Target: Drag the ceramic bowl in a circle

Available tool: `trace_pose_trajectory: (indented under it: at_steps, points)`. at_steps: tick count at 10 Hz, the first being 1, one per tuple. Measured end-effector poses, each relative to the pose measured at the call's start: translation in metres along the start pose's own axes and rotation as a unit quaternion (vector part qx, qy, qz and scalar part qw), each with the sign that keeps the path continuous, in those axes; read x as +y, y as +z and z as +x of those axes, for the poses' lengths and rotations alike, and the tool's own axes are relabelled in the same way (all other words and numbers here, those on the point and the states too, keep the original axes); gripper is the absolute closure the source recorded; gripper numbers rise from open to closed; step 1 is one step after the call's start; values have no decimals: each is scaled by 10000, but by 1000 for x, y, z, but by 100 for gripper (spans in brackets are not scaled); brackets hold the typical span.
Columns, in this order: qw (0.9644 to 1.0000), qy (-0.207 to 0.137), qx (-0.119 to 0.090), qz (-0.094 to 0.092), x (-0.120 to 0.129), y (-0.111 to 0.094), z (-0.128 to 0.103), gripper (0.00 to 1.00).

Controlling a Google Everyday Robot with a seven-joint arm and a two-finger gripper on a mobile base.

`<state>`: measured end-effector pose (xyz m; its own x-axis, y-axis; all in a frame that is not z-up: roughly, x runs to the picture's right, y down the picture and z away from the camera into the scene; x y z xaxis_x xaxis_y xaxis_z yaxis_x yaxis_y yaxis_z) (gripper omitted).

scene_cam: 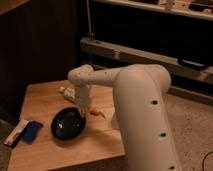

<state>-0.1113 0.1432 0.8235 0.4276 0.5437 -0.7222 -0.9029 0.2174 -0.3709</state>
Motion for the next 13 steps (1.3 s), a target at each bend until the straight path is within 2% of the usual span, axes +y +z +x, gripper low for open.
trace_pose_trajectory:
  at_steps: [3, 5, 7, 8, 10, 11, 13]
  points:
    - [9978, 649, 87, 60, -38, 3, 48, 100]
    - [9958, 872, 227, 147, -49, 5, 84, 100]
    - [9954, 863, 353, 206, -45, 6, 113, 100]
    - [9960, 752, 416, 241, -38, 6, 122, 100]
    - [9973, 217, 605, 348, -5, 12, 136, 100]
    - [9967, -91, 691, 404, 16, 15, 140, 100]
    - [9924, -778, 827, 476, 57, 19, 140, 100]
